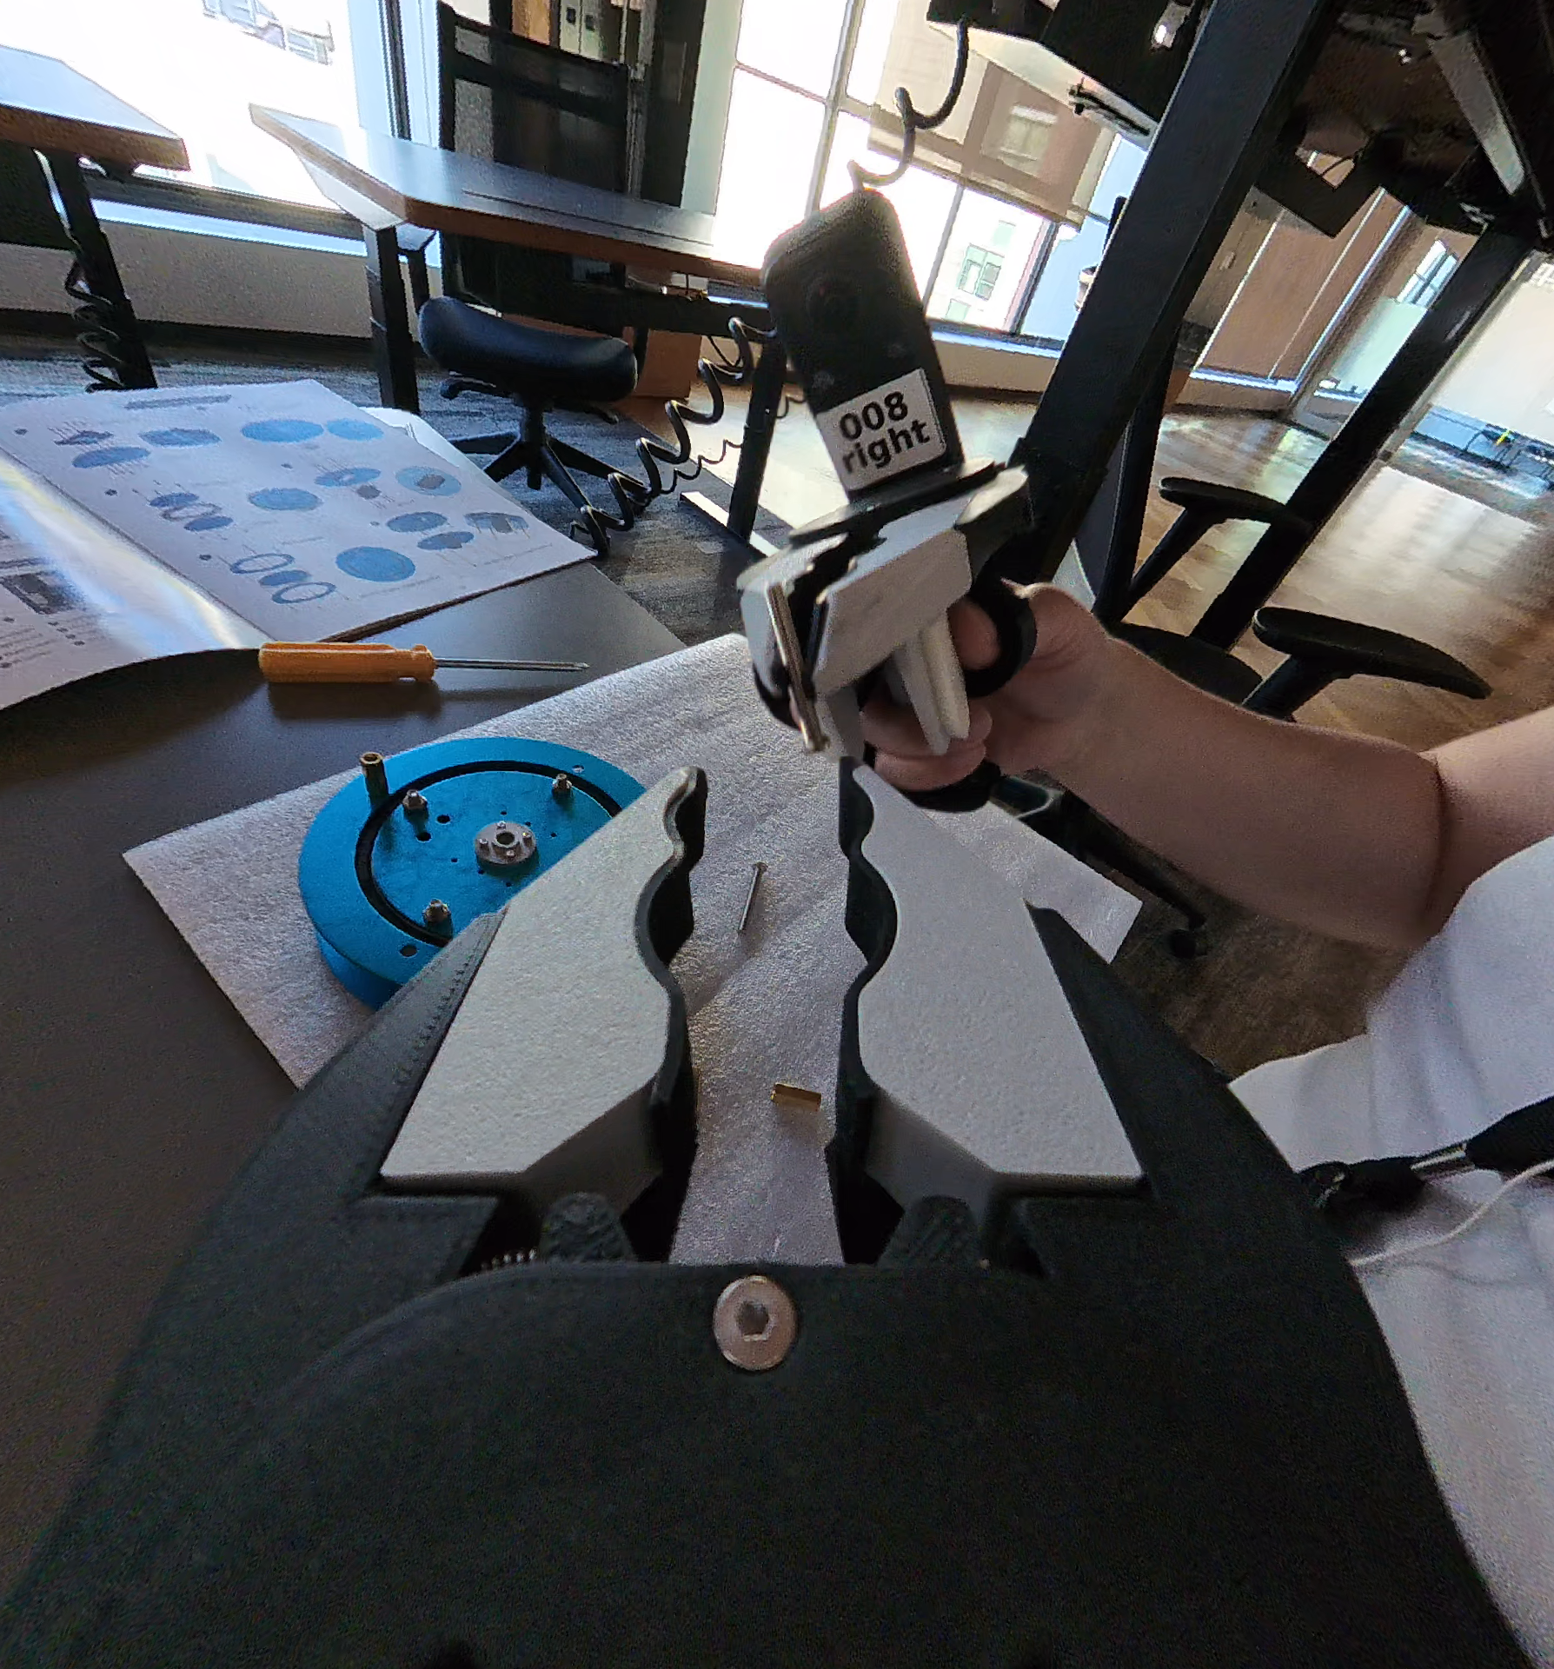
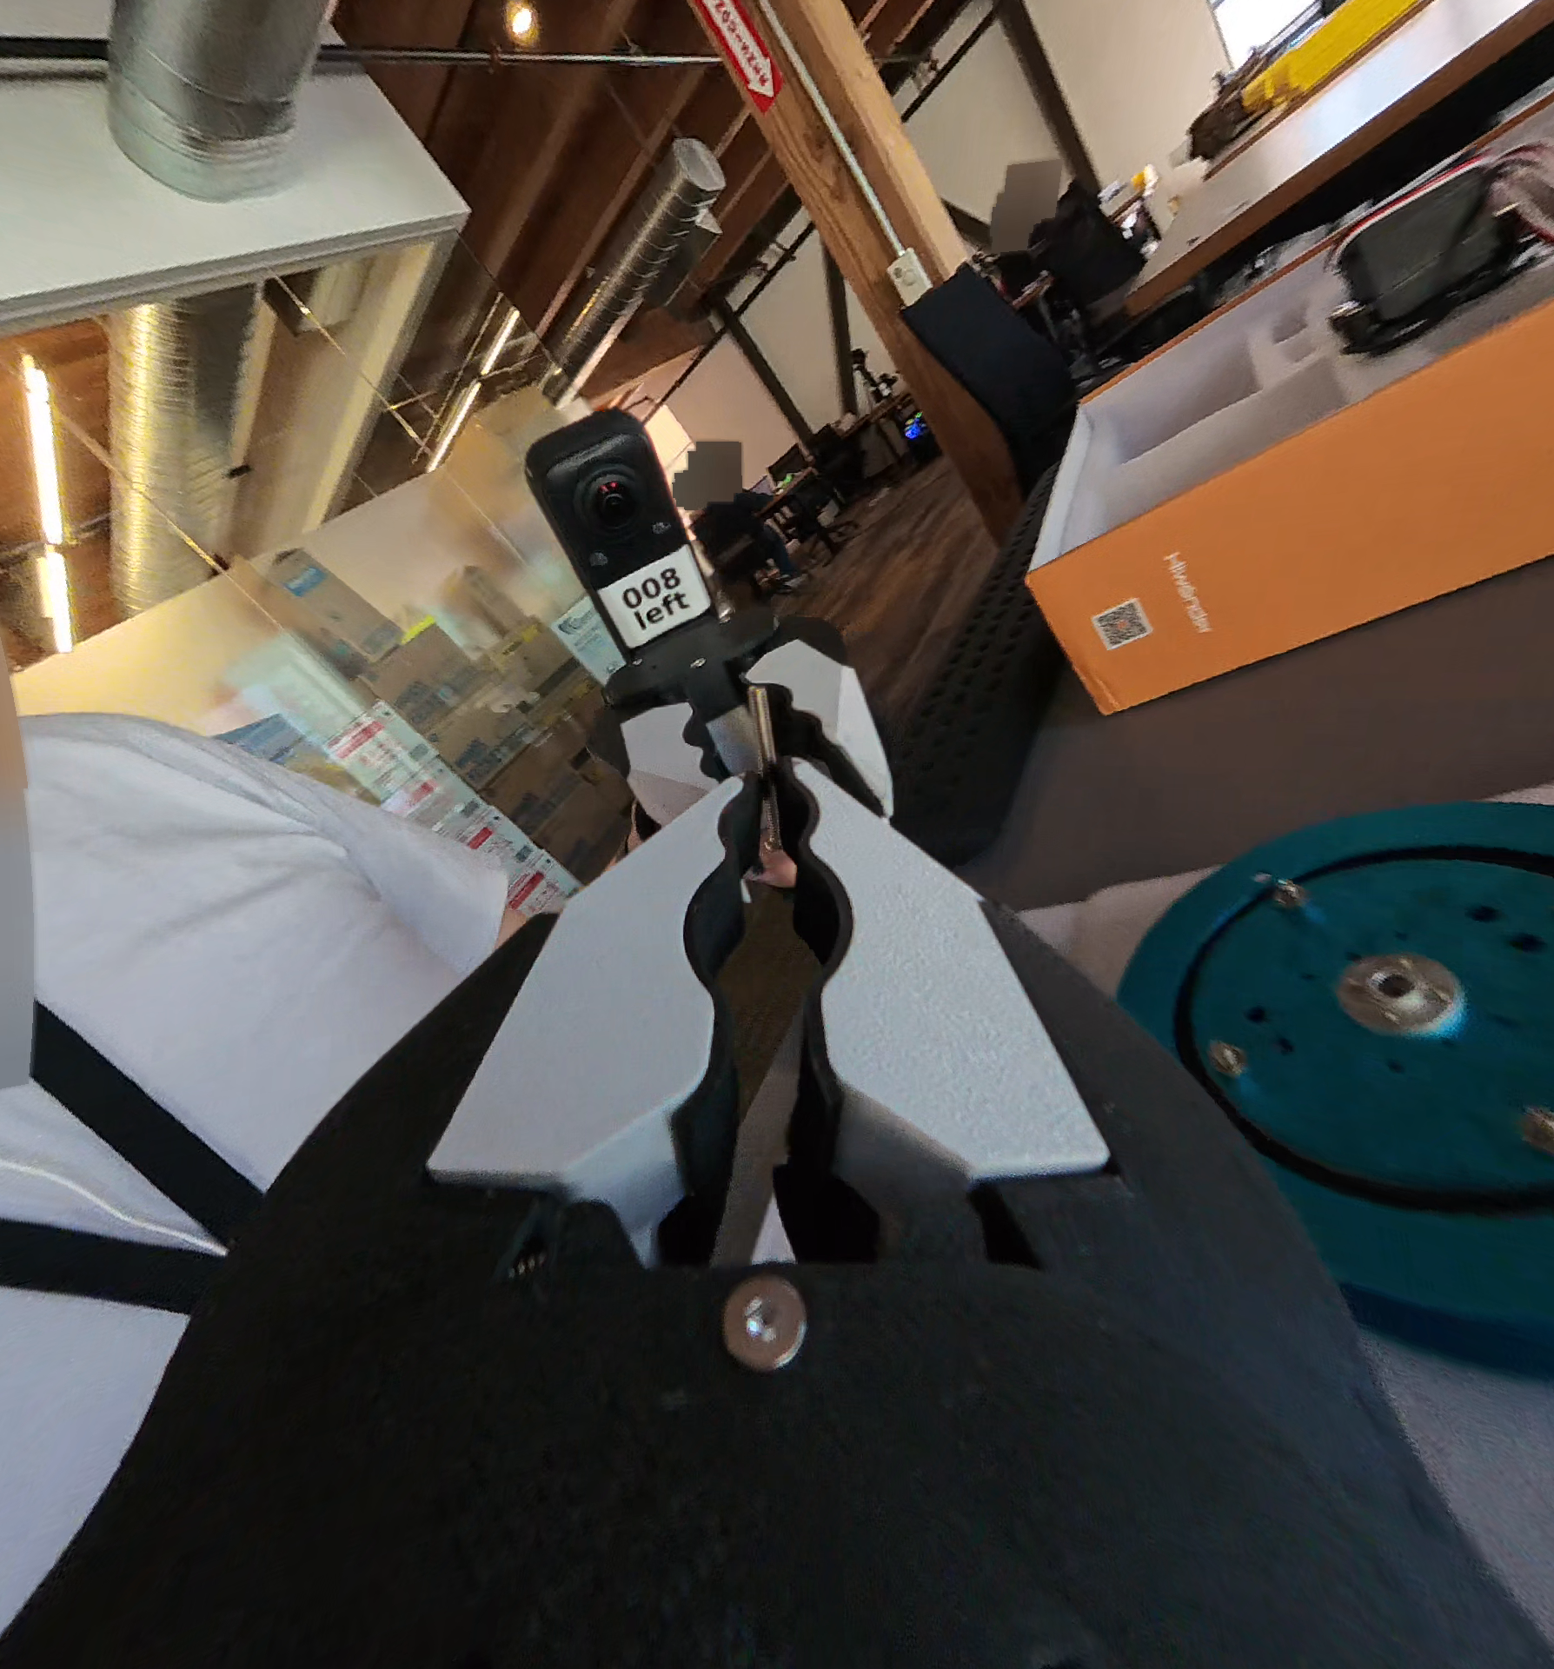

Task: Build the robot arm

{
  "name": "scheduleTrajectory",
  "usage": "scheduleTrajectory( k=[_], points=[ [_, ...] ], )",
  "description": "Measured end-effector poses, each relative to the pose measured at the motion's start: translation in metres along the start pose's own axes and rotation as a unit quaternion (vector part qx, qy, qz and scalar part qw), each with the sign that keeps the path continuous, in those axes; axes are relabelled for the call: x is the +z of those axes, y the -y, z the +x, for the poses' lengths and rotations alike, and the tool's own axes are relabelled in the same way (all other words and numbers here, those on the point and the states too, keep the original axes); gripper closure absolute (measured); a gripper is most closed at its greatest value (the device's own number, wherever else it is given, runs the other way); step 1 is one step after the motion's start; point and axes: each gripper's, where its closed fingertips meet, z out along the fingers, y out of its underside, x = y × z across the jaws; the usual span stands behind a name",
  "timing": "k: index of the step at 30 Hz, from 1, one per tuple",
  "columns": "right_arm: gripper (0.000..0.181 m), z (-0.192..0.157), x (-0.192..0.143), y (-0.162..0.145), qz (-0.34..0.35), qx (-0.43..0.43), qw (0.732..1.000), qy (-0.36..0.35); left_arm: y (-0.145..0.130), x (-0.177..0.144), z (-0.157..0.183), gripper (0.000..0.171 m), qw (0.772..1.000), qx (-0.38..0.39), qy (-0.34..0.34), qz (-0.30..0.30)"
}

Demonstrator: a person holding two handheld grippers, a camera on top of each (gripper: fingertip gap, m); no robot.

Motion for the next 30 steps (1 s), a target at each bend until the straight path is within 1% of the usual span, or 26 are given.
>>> scheduleTrajectory(
  k=[3,6,8,9,12,14,17,20,23,24,27,30],
  points=[
    [0.180,0.001,0.014,-0.008,-0.019,-0.007,1.000,0.006,0.008,-0.004,0.003,0.148,1.000,-0.008,-0.013,0.015],
    [0.180,0.003,0.018,-0.005,-0.001,-0.011,1.000,0.010,0.007,-0.008,0.002,0.159,0.999,-0.030,-0.026,0.009],
    [0.180,0.003,0.021,-0.006,0.001,0.002,1.000,0.017,0.003,-0.010,0.000,0.161,0.999,-0.034,-0.029,0.005],
    [0.180,0.005,0.022,-0.007,0.004,0.007,1.000,0.018,0.003,-0.010,0.001,0.167,0.999,-0.033,-0.034,0.006],
    [0.180,0.004,0.023,-0.011,-0.001,0.022,0.999,0.033,-0.002,-0.012,0.002,0.168,0.999,-0.019,-0.038,0.003],
    [0.180,0.007,0.023,-0.017,-0.017,0.022,0.999,0.025,-0.009,-0.012,0.000,0.169,0.999,0.001,-0.032,-0.008],
    [0.171,0.017,0.024,-0.024,-0.038,0.006,0.999,-0.008,-0.023,-0.011,-0.012,0.170,0.999,0.030,-0.008,-0.023],
    [0.175,0.030,0.026,-0.035,-0.069,-0.008,0.996,-0.050,-0.037,-0.006,-0.018,0.170,0.998,0.052,0.000,-0.045],
    [0.173,0.040,0.027,-0.040,-0.089,-0.023,0.992,-0.084,-0.052,-0.003,-0.028,0.170,0.992,0.087,0.022,-0.085],
    [0.176,0.045,0.026,-0.043,-0.104,-0.028,0.989,-0.100,-0.056,-0.003,-0.030,0.170,0.991,0.095,0.027,-0.094],
    [0.178,0.053,0.026,-0.050,-0.144,-0.060,0.978,-0.137,-0.066,-0.001,-0.034,0.169,0.987,0.105,0.040,-0.115],
    [0.179,0.061,0.026,-0.052,-0.169,-0.093,0.966,-0.173,-0.070,0.000,-0.039,0.168,0.984,0.105,0.058,-0.128]
  ],
)
